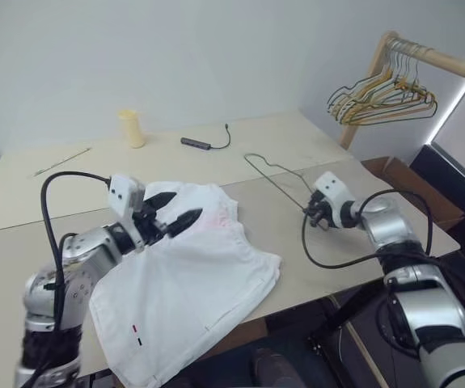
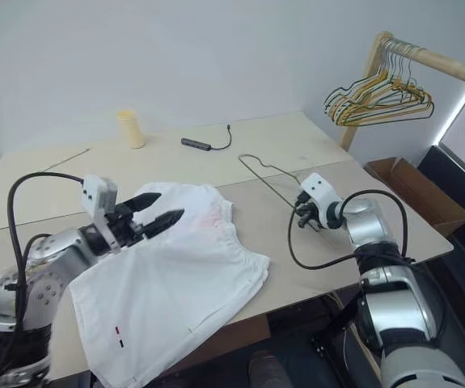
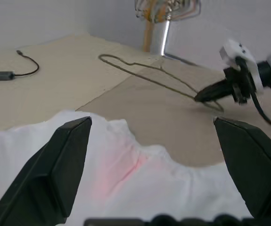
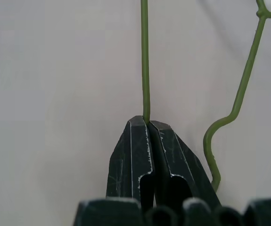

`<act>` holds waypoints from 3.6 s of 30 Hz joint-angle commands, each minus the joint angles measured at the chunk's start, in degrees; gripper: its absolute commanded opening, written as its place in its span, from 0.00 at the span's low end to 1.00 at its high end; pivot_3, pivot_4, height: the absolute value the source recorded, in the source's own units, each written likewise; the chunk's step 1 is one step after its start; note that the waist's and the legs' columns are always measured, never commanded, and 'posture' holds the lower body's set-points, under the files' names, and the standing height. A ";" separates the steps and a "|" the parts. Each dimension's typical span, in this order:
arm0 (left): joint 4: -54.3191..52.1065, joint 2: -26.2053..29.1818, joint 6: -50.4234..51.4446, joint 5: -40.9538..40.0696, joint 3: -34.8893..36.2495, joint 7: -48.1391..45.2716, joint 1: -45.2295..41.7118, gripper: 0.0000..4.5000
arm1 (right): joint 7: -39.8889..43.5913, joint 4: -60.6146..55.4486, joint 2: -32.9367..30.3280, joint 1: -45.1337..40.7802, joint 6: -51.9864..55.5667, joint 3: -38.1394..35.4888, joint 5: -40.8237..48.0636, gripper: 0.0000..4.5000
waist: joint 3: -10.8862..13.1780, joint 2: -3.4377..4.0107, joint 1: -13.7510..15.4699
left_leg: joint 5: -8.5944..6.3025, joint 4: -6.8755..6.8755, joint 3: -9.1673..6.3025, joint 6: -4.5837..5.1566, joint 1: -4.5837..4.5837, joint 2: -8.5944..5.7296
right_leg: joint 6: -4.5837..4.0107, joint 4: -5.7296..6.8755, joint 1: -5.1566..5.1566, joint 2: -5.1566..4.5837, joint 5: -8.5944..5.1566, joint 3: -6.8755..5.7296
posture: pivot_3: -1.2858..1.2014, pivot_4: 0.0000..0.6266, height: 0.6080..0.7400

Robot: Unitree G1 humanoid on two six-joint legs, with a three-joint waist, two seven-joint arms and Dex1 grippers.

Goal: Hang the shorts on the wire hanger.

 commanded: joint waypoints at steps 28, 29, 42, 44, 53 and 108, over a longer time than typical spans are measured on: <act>-0.85 -16.06 -4.42 -27.77 8.46 24.75 -9.24 0.56 | -15.83 -49.60 16.14 18.01 -3.26 8.56 5.17 0.00 | -0.07 0.07 1.31 | 0.05 0.27 -0.29 -0.08 -0.76 -0.32 | 0.00 0.00 -0.64 -0.01 0.14 -0.26 | 0.46 0.00 1.00; -0.95 -15.84 -4.75 -27.74 8.21 24.54 -9.17 0.49 | -15.55 -49.67 15.98 18.18 -3.55 8.70 5.39 0.00 | -0.06 0.06 1.32 | 0.05 0.27 -0.29 -0.08 -0.76 -0.32 | 0.00 -0.01 -0.64 -0.01 0.14 -0.26 | 0.46 0.00 1.00; -1.37 -12.45 -8.53 -21.21 3.16 21.44 -7.99 0.01 | -14.58 -50.10 14.96 18.52 -5.76 9.33 5.93 0.00 | -0.07 0.06 1.34 | 0.05 0.27 -0.31 -0.07 -0.75 -0.32 | -0.01 -0.05 -0.60 0.03 0.14 -0.28 | 0.45 0.00 1.00; -1.29 -10.47 -9.69 -17.01 0.79 19.06 -7.30 0.00 | -14.19 -50.21 14.28 18.53 -6.91 9.83 5.37 0.13 | -0.07 0.06 1.35 | 0.05 0.27 -0.30 -0.08 -0.75 -0.33 | -0.01 -0.08 -0.58 0.02 0.14 -0.28 | 0.45 0.00 1.00; 0.90 0.49 -16.06 -12.90 3.87 0.99 -5.53 0.00 | 1.60 -58.61 3.61 17.19 4.55 2.36 25.96 0.52 | -0.03 0.09 1.33 | 0.05 0.27 -0.31 -0.07 -0.77 -0.30 | 0.00 -0.12 -0.61 0.05 0.12 -0.30 | 0.46 0.00 1.00; 10.22 11.25 -7.21 -38.72 15.69 -30.20 -12.29 0.00 | 15.33 -41.36 4.81 -3.06 34.21 6.50 47.48 0.47 | 0.01 0.10 2.66 | 0.04 0.25 -0.36 -0.06 -0.78 -0.21 | -0.13 0.01 -0.75 0.04 0.01 -0.44 | 0.46 0.00 1.00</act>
